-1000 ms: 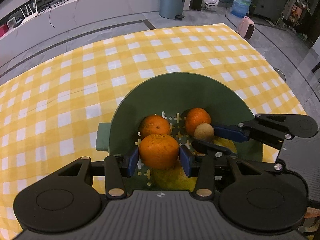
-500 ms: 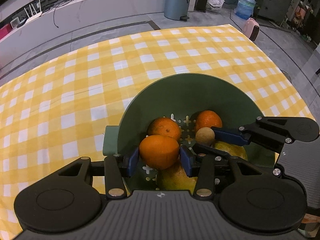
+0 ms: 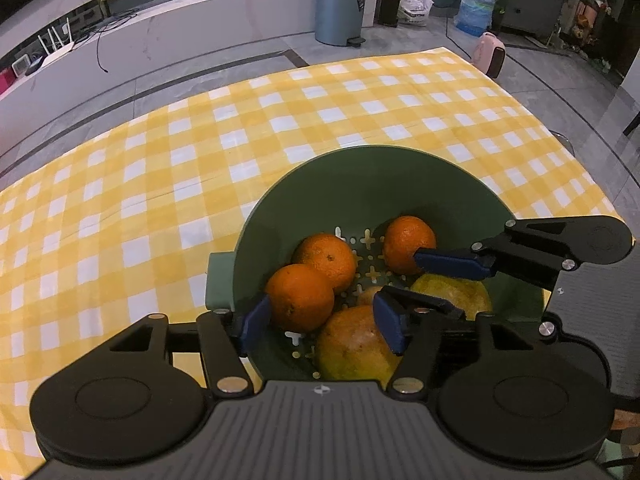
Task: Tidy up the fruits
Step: 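Carry the orange and kiwi into the green colander and open both tools, then lift both tools out of the colander back over the loose fruit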
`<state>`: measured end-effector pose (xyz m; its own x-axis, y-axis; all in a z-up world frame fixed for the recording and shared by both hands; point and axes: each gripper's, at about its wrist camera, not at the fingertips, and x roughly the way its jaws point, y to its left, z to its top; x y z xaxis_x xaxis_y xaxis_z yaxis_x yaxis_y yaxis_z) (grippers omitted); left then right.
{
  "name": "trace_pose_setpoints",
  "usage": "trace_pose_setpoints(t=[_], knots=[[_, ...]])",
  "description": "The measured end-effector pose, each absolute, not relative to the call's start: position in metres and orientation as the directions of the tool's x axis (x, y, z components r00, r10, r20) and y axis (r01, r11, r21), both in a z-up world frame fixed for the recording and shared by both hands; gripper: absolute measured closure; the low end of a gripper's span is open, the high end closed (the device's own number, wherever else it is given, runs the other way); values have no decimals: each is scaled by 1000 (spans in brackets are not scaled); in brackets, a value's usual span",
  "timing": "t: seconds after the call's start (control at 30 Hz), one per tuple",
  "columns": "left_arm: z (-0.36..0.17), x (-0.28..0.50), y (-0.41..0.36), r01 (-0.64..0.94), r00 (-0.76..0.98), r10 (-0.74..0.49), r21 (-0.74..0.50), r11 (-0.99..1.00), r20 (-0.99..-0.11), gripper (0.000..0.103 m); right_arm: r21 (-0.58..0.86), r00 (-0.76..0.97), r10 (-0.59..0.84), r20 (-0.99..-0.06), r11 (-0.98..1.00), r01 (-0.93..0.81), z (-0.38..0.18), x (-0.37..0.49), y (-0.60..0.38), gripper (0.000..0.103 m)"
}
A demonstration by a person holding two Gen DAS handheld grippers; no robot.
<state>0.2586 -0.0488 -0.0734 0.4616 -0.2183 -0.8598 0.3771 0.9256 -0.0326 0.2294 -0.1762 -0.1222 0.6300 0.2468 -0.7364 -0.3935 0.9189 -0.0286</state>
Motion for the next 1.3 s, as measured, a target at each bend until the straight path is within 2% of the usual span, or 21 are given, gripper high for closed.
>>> trace_pose_setpoints(t=[0.13, 0.3, 0.37, 0.5, 0.57, 0.87, 1.3], knots=[[-67, 253, -48, 399, 469, -239, -38, 916, -850, 32, -29, 637, 240, -733, 924, -382, -119, 224, -178, 65], [-59, 243, -49, 424, 494, -233, -2, 906, -838, 32, -22, 648, 230, -726, 934, -356, -115, 218, -181, 50], [-55, 238, -49, 433, 502, -237, 4, 901, -831, 32, -23, 653, 228, -722, 936, -352, -112, 214, -181, 48], [-47, 230, -46, 438, 522, -246, 9, 899, -817, 32, -29, 678, 221, -702, 941, -337, -102, 204, -179, 29], [-41, 225, -43, 442, 533, -255, 9, 897, -807, 31, -39, 698, 215, -684, 944, -328, -96, 198, -177, 23], [-20, 197, -21, 473, 572, -272, 40, 880, -774, 30, -63, 761, 192, -619, 954, -292, -73, 158, -167, 18], [-5, 160, 22, 475, 615, -276, 68, 877, -739, 30, 60, 763, 255, -594, 960, -274, -73, 103, -146, 18]])
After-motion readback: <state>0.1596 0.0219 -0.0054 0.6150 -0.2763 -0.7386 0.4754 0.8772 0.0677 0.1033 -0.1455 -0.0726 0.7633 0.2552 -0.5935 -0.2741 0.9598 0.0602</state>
